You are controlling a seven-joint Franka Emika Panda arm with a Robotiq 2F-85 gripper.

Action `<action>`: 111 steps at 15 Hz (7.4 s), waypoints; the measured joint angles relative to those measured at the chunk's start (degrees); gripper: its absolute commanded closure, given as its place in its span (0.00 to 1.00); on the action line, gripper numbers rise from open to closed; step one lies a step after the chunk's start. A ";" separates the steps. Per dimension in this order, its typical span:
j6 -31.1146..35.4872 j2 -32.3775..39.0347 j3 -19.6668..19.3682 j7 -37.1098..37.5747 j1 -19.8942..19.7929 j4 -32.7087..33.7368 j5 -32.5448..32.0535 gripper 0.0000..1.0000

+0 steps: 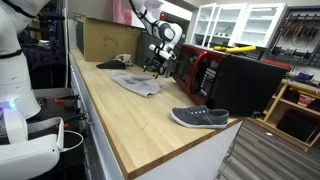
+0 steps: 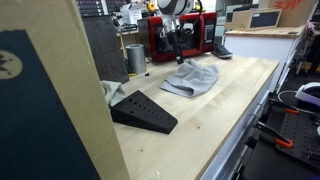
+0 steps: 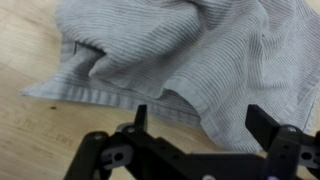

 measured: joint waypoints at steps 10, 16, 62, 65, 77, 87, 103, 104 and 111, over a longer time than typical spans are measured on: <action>-7.85 1.89 0.21 -1.97 -2.60 1.71 8.64 0.99; -11.99 1.16 0.22 -1.95 -2.62 2.62 9.28 0.99; -19.38 -47.00 -8.69 -25.42 3.11 -41.66 -4.82 0.00; -11.44 -45.27 -9.13 -21.62 3.14 -40.01 2.55 0.00; 17.68 -24.46 -9.88 -6.12 -0.01 -29.54 15.66 0.00; 21.70 -10.79 -5.56 9.41 0.37 -22.86 9.35 0.00; 21.40 -9.78 -5.20 13.24 -0.24 -22.60 4.85 1.00; 21.38 -9.78 -5.19 13.24 -0.24 -22.58 4.85 0.99; 21.37 -9.19 -4.80 13.24 -0.24 -21.62 4.85 0.99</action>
